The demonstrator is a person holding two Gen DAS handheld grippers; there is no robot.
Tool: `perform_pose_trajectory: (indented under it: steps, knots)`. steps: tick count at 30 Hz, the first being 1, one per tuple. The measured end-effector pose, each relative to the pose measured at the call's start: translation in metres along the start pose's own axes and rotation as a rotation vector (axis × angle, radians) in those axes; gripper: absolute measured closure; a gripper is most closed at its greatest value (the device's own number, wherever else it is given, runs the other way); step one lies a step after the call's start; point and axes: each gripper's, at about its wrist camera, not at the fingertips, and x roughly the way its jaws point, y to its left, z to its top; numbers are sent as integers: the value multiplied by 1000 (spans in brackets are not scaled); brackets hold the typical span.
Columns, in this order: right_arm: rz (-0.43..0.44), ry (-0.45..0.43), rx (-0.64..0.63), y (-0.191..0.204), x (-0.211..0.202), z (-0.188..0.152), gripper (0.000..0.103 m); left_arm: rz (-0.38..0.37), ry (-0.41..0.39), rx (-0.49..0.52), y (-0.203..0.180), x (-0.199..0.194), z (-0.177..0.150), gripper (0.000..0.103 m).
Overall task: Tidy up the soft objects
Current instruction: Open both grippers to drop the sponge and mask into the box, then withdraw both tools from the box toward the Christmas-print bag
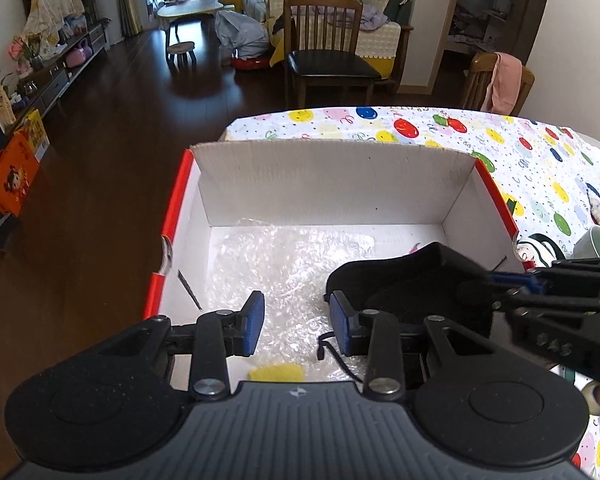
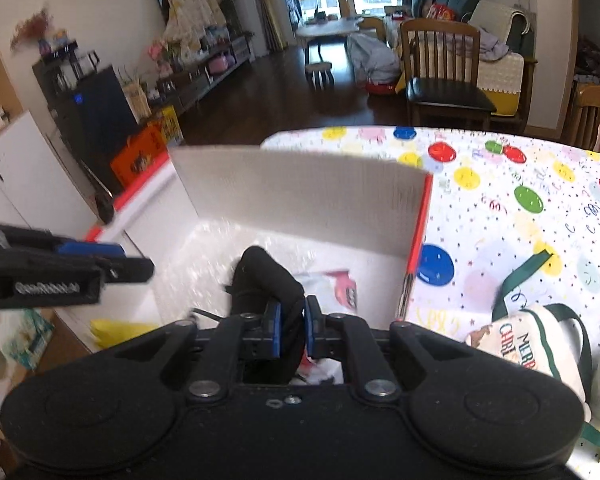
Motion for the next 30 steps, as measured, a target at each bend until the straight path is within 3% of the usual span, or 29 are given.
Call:
perform_pose_trajectory:
  steps: [7, 11, 13, 18, 26, 30]
  knots:
    - [-18, 44, -68, 9, 7, -4, 81, -15, 6, 4, -6, 6, -5, 68]
    - [-15, 35, -92, 10, -1, -6, 67, -21, 7, 18, -11, 7, -7, 67]
    - [-2, 28, -89, 6, -4, -4, 64, -21, 2, 25, -14, 6, -8, 64]
    - [14, 4, -76, 2, -17, -2, 55, -32, -24, 23, -17, -2, -10, 42]
    - [55, -66, -63, 2, -53, 1, 49, -47, -87, 20, -23, -28, -9, 42]
    - [67, -106, -67, 1, -75, -2, 43, -63, -120, 17, -29, -43, -8, 34]
